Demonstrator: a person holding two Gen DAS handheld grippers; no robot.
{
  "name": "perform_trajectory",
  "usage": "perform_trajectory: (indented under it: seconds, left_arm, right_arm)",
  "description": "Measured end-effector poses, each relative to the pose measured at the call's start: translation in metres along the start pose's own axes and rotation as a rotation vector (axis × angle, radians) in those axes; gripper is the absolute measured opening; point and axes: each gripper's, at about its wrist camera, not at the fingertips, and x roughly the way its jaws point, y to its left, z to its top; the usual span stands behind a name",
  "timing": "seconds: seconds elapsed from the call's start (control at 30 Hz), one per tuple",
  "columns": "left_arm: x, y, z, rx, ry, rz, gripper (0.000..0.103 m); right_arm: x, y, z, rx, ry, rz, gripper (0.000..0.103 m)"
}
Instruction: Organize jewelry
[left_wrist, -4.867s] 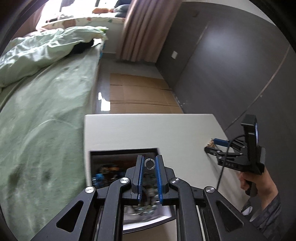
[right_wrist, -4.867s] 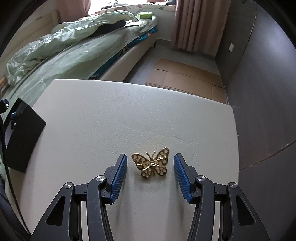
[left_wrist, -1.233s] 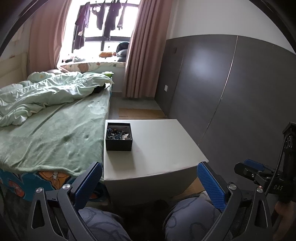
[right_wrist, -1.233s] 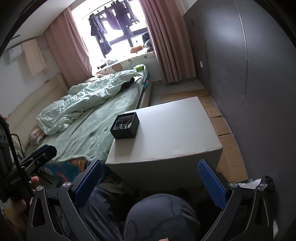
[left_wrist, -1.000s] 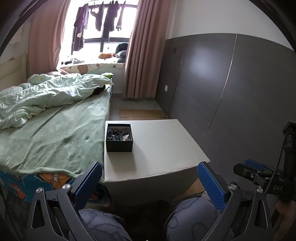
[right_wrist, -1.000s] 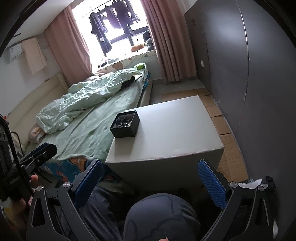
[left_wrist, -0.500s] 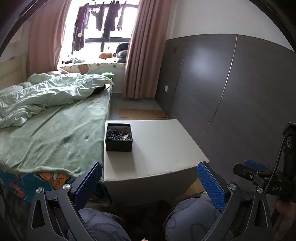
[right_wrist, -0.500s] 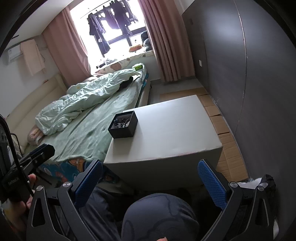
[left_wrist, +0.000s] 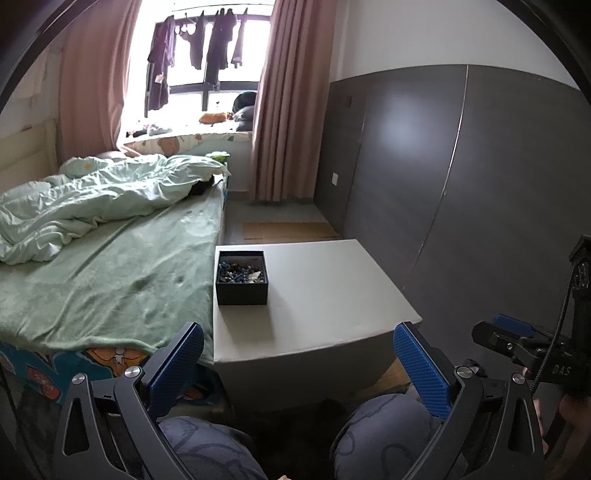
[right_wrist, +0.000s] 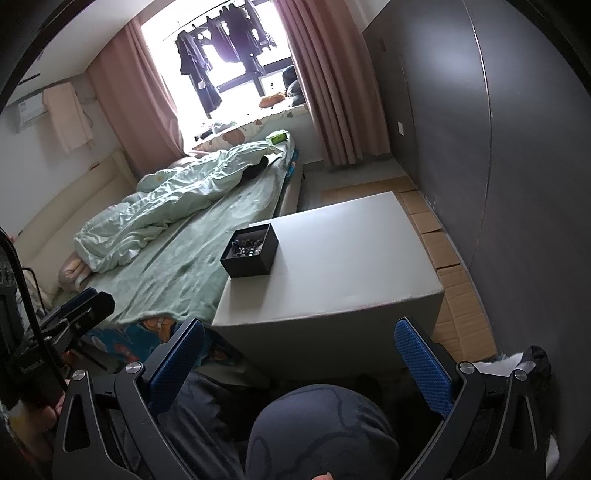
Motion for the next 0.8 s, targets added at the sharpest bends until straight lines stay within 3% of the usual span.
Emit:
perform_trajectory:
  seconds: [0.8]
  left_arm:
    - [-0.0043, -0.0071, 0.0008, 0.002, -0.003, -0.002, 0.103]
  right_arm:
    - [-0.0046, -0.0036, 0.0001, 0.008, -0.01, 0.007, 0.103]
